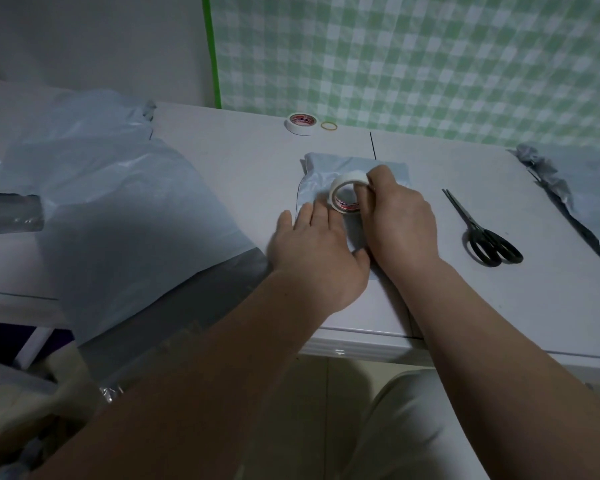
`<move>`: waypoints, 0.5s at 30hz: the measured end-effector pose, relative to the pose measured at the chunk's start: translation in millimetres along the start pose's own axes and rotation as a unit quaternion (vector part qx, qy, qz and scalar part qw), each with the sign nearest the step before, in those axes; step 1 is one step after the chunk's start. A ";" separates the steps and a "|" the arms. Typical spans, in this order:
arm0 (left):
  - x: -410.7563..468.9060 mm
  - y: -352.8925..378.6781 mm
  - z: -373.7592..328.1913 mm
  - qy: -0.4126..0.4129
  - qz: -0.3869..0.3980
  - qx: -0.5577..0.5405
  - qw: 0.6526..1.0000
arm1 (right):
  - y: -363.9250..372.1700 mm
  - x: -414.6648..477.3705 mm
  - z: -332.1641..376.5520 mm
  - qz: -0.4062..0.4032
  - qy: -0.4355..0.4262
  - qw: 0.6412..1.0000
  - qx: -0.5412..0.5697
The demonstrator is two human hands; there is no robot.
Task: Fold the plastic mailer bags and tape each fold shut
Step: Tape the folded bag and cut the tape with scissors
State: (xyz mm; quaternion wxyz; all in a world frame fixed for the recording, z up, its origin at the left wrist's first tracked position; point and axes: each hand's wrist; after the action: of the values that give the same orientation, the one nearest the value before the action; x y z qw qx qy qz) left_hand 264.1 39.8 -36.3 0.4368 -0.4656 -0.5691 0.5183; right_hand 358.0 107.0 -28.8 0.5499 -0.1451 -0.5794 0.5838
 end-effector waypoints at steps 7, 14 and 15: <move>-0.4 -1.1 -0.5 -0.005 0.016 0.019 1.000 | 0.1 2.9 -9.4 -0.007 0.005 0.998 0.066; -2.7 3.2 -4.3 -0.028 0.007 -0.030 0.999 | -0.5 9.2 0.5 -0.002 0.123 0.970 0.211; -3.9 3.8 -4.4 -0.033 0.007 -0.035 0.999 | 1.0 8.7 0.0 0.001 0.139 0.960 0.243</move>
State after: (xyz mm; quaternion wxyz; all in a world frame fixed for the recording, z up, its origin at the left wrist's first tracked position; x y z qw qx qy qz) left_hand 269.4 36.9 -39.8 0.3981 -0.4671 -0.5975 0.5160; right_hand 354.5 114.3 -25.5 0.6432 -0.0879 -0.3376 0.6816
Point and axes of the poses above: each hand's wrist, its own x-axis towards the middle knuckle, its own y-axis out of the palm, z = x × y, and after that the axes turned 4 degrees about -y, right-handed
